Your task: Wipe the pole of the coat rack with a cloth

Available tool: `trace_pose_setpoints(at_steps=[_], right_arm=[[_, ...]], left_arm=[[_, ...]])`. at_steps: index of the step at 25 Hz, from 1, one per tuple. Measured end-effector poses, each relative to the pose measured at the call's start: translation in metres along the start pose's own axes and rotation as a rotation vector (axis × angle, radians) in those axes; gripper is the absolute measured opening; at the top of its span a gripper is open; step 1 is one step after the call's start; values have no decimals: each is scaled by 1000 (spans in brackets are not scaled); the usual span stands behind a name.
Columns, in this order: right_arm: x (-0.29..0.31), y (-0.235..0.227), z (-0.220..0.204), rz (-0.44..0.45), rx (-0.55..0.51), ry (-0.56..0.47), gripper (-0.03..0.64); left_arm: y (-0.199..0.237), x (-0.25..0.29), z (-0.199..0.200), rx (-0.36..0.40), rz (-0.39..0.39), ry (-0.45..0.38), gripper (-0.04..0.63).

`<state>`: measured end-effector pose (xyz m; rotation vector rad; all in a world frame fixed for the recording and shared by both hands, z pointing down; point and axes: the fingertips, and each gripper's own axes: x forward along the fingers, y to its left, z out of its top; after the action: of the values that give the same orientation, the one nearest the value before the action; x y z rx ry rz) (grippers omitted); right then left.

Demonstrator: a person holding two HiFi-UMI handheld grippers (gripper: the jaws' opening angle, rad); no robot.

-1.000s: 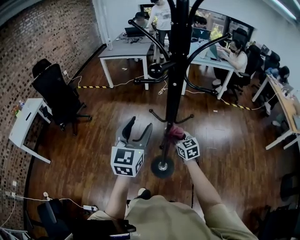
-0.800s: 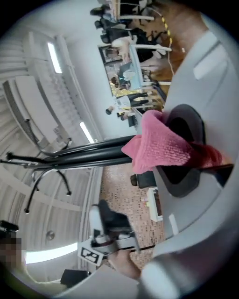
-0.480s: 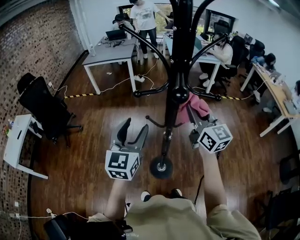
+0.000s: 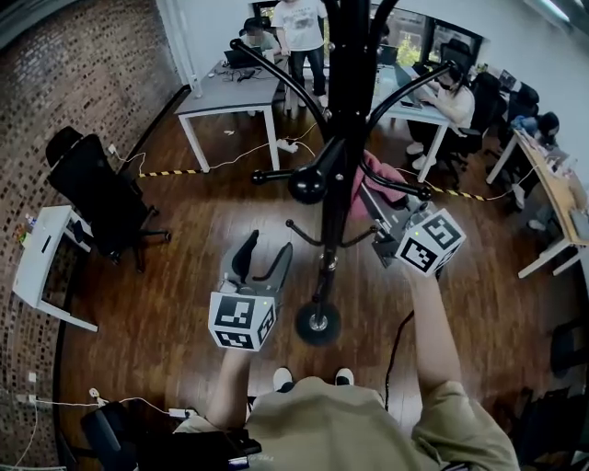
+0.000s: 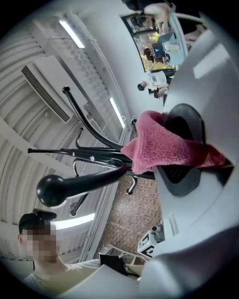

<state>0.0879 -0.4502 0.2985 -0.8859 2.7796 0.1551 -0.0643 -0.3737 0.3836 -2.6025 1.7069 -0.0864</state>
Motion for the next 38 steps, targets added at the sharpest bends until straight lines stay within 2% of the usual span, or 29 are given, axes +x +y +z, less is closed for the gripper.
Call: trace_pose_setpoints(at_steps=[6,10,13,17,20,24,28,32,36,38], right_arm=[[-8,8,-47,62,-92,189,44],[-14,9,-92,104,-88,343,49],[-21,12,-141,91,-75,476,64],[-32,12,-189,38,-4,511,67],[-39,12,-212,19,7,521,69],[-51,12,-252,6,-63,640,67],[-53,9,-261,4,-102,661,74],[-55,6,-265,33,-184,761,71],[-66,-35,-257,-97,-208,802,52],[-73,-54,-251,-132,-268,816,52]], left_arm=[[-1,-7,4,-4,28,-8,250],[-7,-5,4,9,38,-13,249],[-17,0,0,9,23,-7,247],[-31,7,-5,4,-20,2,247],[-37,10,-4,6,-34,7,247],[-40,11,-7,1,-40,17,247],[-38,9,-15,-3,-41,32,247],[-31,7,-18,-11,-36,40,247],[-25,7,-19,-17,-26,38,247],[-24,8,-21,-19,-23,39,247]])
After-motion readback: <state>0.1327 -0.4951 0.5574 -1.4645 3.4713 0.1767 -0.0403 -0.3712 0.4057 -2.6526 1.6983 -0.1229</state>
